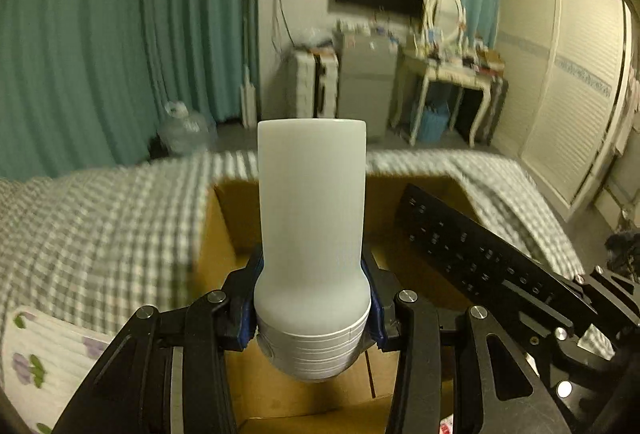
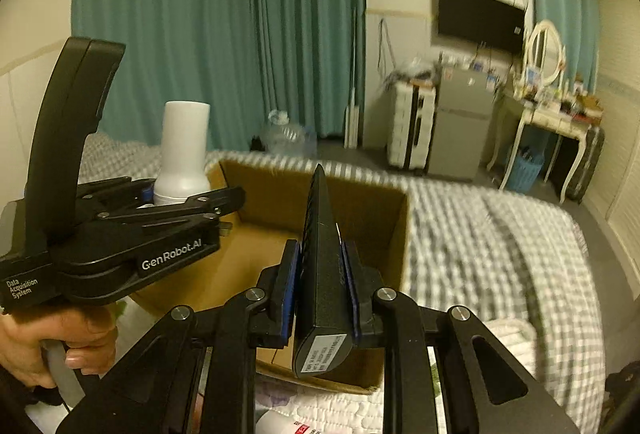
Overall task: Organize rigid objects
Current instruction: 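Carry the cup and remote over the cardboard box and open both tools to drop them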
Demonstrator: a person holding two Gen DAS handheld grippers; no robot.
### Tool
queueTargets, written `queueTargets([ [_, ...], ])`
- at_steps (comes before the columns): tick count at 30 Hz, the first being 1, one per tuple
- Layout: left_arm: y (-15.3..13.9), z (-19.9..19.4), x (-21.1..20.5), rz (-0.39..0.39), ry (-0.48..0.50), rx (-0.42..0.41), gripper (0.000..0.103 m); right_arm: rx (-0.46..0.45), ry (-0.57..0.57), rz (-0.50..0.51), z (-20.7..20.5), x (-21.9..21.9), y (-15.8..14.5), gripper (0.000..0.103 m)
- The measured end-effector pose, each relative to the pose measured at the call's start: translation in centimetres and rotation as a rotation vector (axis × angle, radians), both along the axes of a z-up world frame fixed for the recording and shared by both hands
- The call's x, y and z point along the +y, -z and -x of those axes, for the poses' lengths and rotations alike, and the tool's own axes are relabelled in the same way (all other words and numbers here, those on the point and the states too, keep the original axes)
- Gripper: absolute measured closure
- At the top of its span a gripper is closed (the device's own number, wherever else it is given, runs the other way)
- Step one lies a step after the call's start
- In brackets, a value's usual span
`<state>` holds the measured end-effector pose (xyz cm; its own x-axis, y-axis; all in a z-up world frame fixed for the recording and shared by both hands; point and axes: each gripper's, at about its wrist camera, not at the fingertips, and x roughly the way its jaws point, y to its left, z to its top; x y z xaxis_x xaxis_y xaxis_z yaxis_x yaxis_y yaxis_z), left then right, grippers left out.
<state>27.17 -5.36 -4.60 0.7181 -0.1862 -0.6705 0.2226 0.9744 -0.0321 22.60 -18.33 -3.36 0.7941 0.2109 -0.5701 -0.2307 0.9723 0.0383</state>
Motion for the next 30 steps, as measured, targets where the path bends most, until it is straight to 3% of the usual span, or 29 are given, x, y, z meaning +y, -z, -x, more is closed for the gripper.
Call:
queueTargets([
  [5, 2.7, -1.1, -0.7, -0.066, 0.012, 0.048, 0.06, 0.076, -0.002, 0.037, -2.4, 0.0, 3.1, 0.083],
  [10, 2.9, -1.2, -1.3, -0.079, 0.037, 0.073, 0.06, 0.161, -0.004, 0.073, -4.3, 0.1, 5.9, 0.083],
  [16, 2.7, -1.4, -1.1, -0.057, 0.035, 0.098, 0.057, 0.171, 0.003, 0.156, -4.6, 0.8, 6.7, 0.083],
  [18, 2.2, -1.1, -1.1, -0.053, 0.036, 0.083, 0.057, 0.165, 0.012, 0.133, -4.3, 0.6, 6.4, 0.082],
  [19, 1.9, -0.8, -1.0, -0.052, 0.036, 0.077, 0.052, 0.162, 0.018, 0.127, -4.1, 0.6, 6.2, 0.074],
  [20, 1.4, -0.5, -0.8, -0.063, 0.021, 0.062, 0.047, 0.154, 0.027, 0.122, -3.7, 0.4, 5.7, 0.056],
  [22, -0.1, 0.1, -0.5, -0.081, -0.009, 0.019, 0.046, 0.115, 0.041, 0.117, -3.0, 0.4, 4.3, 0.045],
  [30, -7.6, 3.7, 1.7, -0.009, -0.082, -0.119, 0.046, -0.064, 0.095, 0.134, 2.3, 0.0, -2.6, 0.044],
])
